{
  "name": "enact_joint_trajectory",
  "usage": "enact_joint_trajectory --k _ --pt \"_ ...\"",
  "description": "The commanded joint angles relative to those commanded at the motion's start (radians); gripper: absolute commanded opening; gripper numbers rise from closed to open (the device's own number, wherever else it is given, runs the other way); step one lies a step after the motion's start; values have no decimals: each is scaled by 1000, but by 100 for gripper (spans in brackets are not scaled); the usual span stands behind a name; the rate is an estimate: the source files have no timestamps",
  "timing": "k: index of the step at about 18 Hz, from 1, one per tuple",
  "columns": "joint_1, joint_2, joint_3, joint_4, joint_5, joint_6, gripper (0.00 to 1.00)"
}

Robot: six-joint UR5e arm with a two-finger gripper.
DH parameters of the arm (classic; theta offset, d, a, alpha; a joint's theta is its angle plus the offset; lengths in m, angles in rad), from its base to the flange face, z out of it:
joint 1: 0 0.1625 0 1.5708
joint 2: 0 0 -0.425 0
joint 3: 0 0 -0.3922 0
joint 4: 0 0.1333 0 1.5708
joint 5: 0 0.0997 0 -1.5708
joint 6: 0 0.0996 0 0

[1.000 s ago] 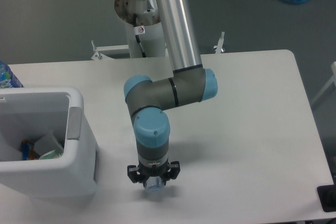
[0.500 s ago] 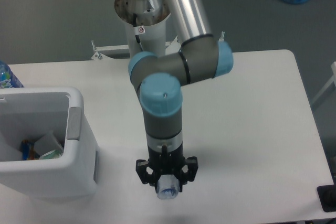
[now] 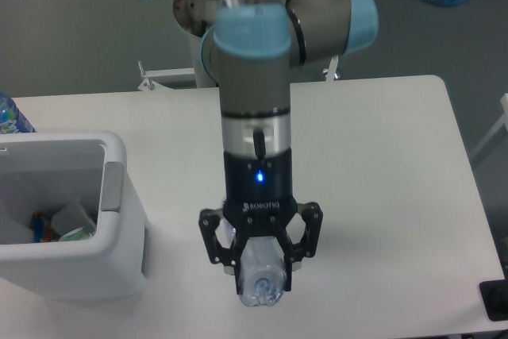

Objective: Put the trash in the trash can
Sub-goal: 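Lift the water bottle and carry it toward the white bin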

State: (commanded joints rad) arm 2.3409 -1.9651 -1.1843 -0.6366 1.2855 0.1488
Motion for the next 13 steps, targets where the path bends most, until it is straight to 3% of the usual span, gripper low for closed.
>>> enact_joint_trajectory --k 13 --pt "-123 74 -14 2 -12 -3 58"
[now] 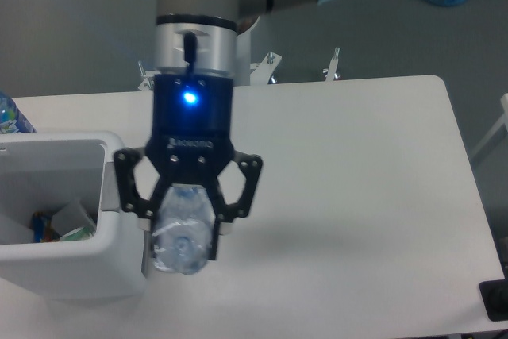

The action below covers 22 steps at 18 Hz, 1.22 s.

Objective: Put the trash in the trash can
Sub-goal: 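Lift the water bottle and carry it toward the white bin, then lower the bottle into the bin and open the gripper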

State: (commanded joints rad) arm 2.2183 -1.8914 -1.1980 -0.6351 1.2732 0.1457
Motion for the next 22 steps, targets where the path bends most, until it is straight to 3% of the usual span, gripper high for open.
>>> enact_joint_trajectory --k 10,22 --pt "-167 5 -55 -2 3 -8 58" --pt "-173 -11 -107 0 5 5 60"
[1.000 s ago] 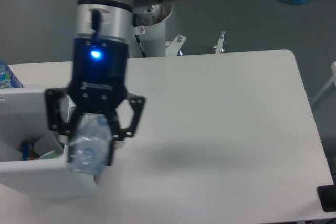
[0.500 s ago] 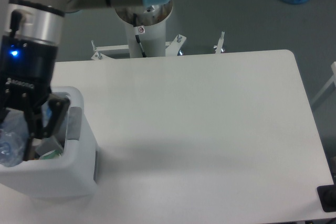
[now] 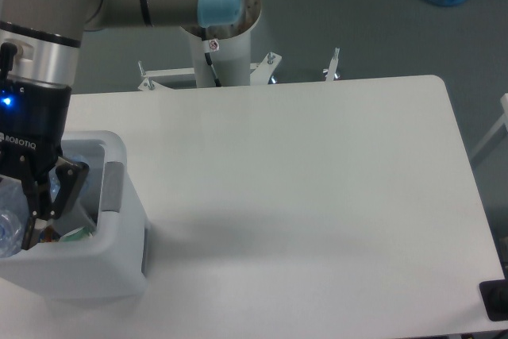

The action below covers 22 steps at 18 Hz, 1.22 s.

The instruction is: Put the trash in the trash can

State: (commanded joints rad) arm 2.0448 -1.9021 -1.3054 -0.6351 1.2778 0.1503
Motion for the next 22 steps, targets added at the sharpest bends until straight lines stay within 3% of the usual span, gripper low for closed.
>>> enact_joint_trajectory --k 16,22 --pt "0 -18 -35 -2 0 2 65" --pt "2 -15 -32 -2 3 3 96"
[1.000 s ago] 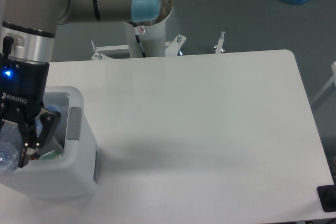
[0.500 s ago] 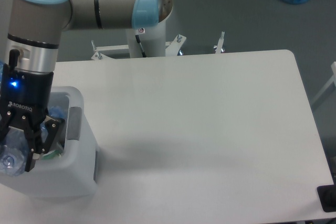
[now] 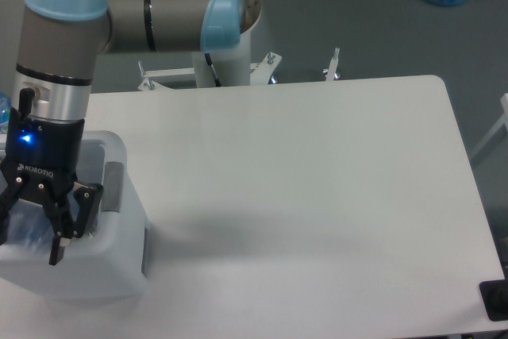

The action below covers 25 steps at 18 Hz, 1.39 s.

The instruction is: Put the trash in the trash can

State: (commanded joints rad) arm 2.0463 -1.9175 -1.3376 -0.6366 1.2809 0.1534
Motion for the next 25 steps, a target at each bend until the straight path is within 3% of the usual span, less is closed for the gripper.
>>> enact_joint_trajectory --k 5,14,17,21,25 --pt "37 18 0 -2 3 2 100" --pt "288 35 -9 -8 40 37 100" --pt "317 49 -18 -20 170 179 100" --pt "429 104 -89 -70 187 423 100" --pt "509 169 -117 -237 190 734 100"
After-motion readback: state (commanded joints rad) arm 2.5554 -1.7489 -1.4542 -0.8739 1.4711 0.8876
